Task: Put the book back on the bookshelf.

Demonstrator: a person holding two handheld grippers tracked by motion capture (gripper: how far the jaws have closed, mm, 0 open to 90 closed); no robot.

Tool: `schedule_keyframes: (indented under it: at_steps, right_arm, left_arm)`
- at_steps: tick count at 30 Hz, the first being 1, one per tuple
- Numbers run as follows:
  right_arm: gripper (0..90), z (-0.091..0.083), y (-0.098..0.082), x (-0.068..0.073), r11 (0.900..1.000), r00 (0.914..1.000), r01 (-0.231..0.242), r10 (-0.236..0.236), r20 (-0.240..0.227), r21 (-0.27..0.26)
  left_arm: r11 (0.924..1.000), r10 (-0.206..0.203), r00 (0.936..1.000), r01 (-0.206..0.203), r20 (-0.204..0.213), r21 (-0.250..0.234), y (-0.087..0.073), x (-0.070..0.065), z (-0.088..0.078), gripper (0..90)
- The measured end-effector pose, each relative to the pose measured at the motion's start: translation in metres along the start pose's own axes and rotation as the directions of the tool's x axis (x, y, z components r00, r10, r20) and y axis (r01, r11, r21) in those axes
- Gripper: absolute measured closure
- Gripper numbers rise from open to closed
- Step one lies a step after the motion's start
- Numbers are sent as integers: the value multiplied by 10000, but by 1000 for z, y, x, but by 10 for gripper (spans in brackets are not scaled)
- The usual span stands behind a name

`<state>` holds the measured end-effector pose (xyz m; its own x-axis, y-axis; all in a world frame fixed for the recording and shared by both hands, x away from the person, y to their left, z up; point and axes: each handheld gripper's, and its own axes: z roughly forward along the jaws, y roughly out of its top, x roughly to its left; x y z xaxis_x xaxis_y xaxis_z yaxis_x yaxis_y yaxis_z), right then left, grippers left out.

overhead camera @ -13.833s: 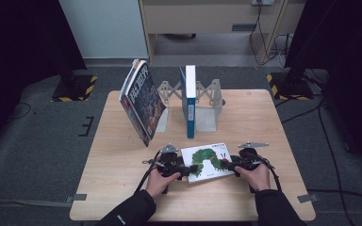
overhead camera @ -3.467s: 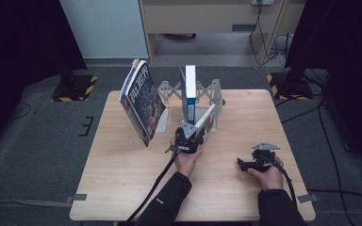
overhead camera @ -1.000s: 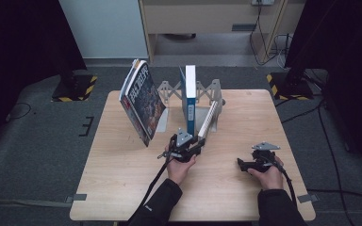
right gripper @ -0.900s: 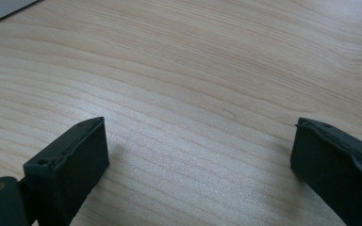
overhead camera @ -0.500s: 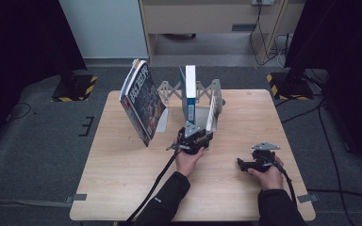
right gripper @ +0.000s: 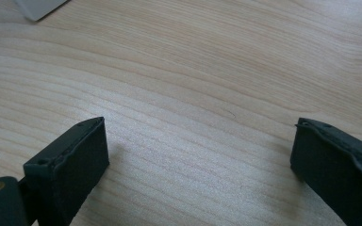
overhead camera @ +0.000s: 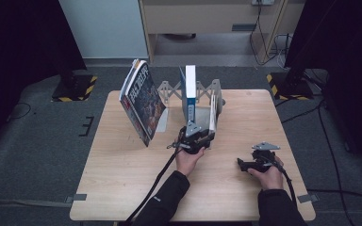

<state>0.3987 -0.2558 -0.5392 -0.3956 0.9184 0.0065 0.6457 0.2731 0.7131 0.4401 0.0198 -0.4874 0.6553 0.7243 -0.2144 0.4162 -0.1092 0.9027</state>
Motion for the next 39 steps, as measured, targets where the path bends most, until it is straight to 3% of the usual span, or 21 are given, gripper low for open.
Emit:
schedule_keyframes:
  at_steps: [9,12,17,21,24,39]
  right_arm:
    - [50,0,0,0,10000,10000,-4,4,1,0]
    - [50,0,0,0,10000,10000,-6,6,1,1]
    - [50,0,0,0,10000,10000,-10,10,-1,1]
    - [50,0,0,0,10000,10000,13,-13,-4,7]
    - [50,0,0,0,10000,10000,-5,5,2,1]
    - [50,0,0,0,10000,10000,-5,5,0,2]
  left_arm:
    - [9988,-467,9988,469,-144,114,10,3,19,654]
    - [9993,-382,9991,383,-174,57,10,2,23,643]
    - [9997,117,9995,-111,-287,218,6,1,19,641]
    - [9988,334,9994,-330,-94,374,2,2,18,669]
    - [9994,94,10000,-95,25,330,3,3,21,691]
    - [9981,428,9977,-403,-516,471,13,4,34,674]
